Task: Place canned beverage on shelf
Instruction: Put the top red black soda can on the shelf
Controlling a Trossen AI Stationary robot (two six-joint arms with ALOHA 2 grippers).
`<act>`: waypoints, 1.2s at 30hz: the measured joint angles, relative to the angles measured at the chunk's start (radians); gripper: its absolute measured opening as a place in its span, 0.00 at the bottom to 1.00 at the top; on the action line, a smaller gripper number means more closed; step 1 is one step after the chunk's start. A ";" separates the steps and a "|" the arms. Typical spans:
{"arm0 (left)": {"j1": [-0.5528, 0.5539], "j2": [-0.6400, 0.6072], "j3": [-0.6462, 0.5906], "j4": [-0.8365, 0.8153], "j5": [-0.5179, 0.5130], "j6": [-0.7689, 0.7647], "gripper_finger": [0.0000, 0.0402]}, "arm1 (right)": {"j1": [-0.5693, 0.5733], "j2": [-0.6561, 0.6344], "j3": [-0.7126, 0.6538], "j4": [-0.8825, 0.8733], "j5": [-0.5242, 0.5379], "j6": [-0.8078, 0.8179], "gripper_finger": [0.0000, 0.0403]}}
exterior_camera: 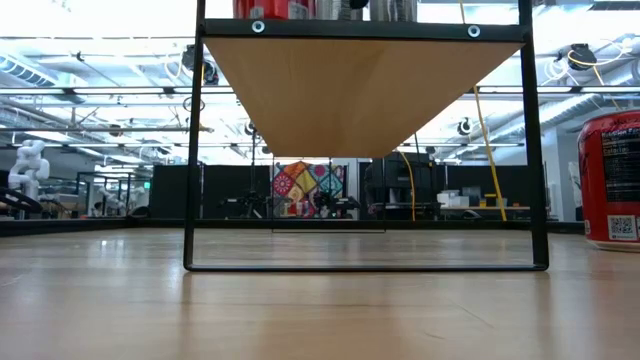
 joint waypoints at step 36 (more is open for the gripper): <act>0.000 0.001 0.000 -0.021 0.001 -0.034 0.97 | -0.003 -0.035 0.002 -0.022 0.000 0.012 0.86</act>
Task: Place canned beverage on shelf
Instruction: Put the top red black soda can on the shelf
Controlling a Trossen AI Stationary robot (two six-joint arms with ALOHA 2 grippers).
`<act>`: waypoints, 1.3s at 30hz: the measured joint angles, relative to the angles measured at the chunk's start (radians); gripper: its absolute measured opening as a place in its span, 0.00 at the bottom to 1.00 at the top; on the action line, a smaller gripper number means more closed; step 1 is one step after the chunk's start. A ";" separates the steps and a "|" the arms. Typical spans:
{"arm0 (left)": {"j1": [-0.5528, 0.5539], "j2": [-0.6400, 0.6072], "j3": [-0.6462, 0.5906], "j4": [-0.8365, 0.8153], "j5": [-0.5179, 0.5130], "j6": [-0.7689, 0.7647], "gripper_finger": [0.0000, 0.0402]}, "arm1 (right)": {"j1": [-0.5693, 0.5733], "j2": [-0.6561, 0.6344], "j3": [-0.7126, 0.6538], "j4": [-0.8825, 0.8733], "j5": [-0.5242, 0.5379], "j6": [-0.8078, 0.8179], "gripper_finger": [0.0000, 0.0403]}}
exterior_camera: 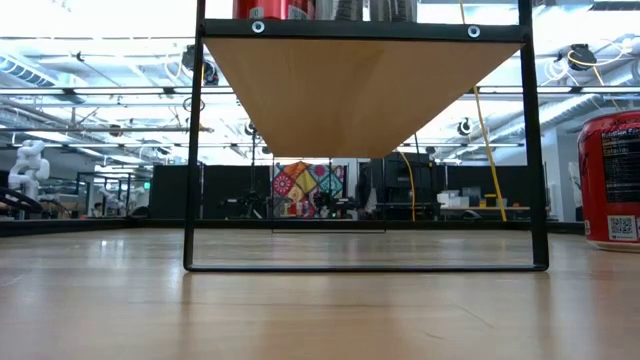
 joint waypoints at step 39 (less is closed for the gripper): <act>0.003 0.045 0.000 -0.016 -0.023 -0.120 0.97 | 0.095 -0.054 -0.004 -0.436 0.161 0.165 0.41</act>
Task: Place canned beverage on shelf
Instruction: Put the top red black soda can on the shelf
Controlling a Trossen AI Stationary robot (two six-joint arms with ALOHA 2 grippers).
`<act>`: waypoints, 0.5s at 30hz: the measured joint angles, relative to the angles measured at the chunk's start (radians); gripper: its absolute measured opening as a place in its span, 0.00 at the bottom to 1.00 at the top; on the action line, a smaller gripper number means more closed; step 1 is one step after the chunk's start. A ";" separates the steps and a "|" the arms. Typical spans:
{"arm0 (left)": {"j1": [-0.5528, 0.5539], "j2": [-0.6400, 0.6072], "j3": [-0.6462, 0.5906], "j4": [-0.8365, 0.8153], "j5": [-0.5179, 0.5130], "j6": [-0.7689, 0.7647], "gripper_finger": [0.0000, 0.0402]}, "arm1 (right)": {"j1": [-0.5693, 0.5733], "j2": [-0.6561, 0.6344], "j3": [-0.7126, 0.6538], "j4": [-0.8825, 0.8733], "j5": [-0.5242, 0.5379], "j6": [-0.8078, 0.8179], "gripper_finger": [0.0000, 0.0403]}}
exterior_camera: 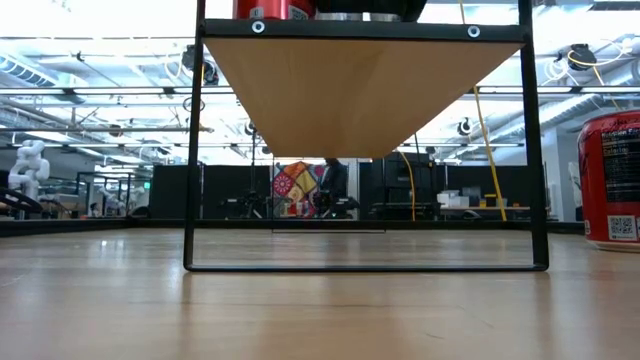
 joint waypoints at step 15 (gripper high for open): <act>0.000 0.000 0.000 -0.001 -0.002 0.000 0.97 | -0.001 0.000 0.000 0.017 -0.001 -0.002 0.40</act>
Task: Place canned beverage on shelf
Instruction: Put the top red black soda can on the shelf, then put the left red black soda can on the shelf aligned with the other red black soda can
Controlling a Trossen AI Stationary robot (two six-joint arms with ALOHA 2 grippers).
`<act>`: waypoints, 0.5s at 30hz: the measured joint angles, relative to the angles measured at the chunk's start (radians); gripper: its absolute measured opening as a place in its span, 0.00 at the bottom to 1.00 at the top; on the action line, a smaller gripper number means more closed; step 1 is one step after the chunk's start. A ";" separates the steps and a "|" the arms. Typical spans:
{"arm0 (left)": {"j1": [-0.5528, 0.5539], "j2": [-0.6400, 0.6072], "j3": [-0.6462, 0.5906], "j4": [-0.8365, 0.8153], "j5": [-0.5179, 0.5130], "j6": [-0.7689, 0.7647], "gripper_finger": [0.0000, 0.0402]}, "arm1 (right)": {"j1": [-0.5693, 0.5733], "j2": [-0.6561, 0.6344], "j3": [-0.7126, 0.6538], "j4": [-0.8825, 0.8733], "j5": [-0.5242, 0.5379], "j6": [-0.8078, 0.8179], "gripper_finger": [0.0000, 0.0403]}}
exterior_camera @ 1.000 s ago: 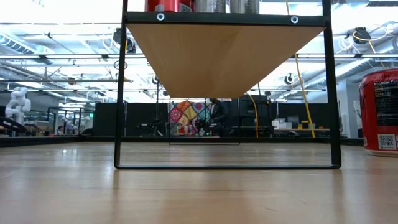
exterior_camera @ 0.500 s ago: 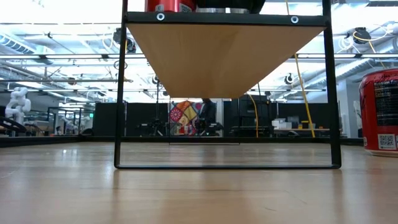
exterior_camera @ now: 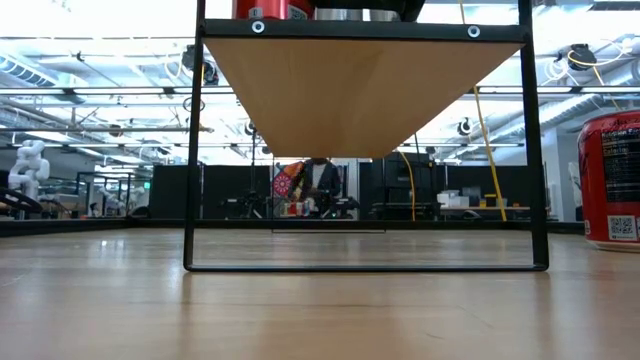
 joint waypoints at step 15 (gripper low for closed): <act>-0.041 -0.091 0.047 -0.310 0.067 -0.313 0.97 | 0.072 -0.095 -0.001 -0.107 0.000 0.024 0.40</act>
